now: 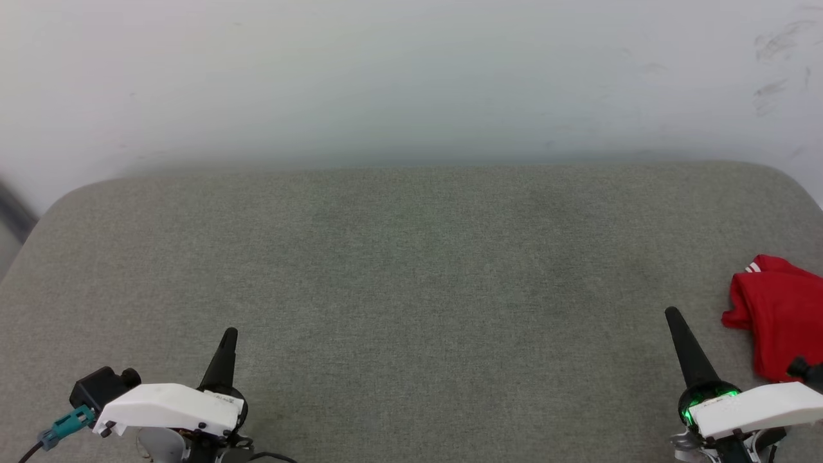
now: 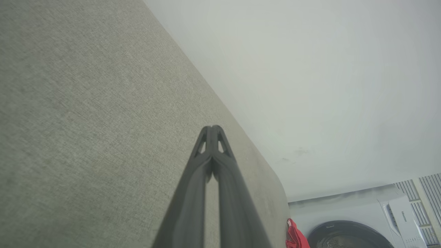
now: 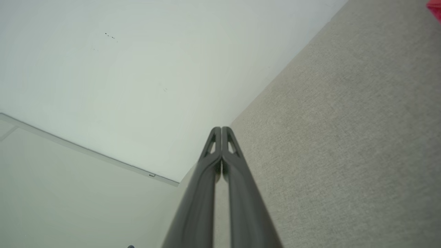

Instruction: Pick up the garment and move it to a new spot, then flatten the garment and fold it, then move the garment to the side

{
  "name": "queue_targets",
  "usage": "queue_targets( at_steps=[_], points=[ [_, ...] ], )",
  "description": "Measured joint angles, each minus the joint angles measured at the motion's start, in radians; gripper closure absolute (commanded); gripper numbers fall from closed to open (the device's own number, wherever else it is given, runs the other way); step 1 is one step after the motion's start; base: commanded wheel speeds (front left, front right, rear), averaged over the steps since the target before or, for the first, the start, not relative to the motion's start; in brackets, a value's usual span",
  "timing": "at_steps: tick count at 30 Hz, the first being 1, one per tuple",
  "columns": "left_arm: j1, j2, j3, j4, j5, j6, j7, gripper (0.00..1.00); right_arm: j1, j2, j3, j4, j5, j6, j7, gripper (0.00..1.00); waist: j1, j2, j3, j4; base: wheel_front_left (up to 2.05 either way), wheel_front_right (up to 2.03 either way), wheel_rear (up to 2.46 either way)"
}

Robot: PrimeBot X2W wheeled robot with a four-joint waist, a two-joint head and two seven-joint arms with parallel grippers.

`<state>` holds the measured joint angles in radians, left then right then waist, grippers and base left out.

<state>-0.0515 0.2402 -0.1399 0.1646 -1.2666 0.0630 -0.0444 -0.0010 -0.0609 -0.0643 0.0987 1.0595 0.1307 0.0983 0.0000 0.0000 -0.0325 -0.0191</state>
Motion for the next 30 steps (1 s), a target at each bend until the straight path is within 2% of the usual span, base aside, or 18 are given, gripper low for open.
queue_targets(
  at_steps=[30],
  points=[
    [-0.026,-0.093,0.124,0.041,-0.184,-0.099,0.077,1.0,-0.053,0.0,-0.017,0.075,0.29,0.0,0.0,1.0,0.0,0.0,0.016,0.009,0.0,0.0,0.0]
  ],
)
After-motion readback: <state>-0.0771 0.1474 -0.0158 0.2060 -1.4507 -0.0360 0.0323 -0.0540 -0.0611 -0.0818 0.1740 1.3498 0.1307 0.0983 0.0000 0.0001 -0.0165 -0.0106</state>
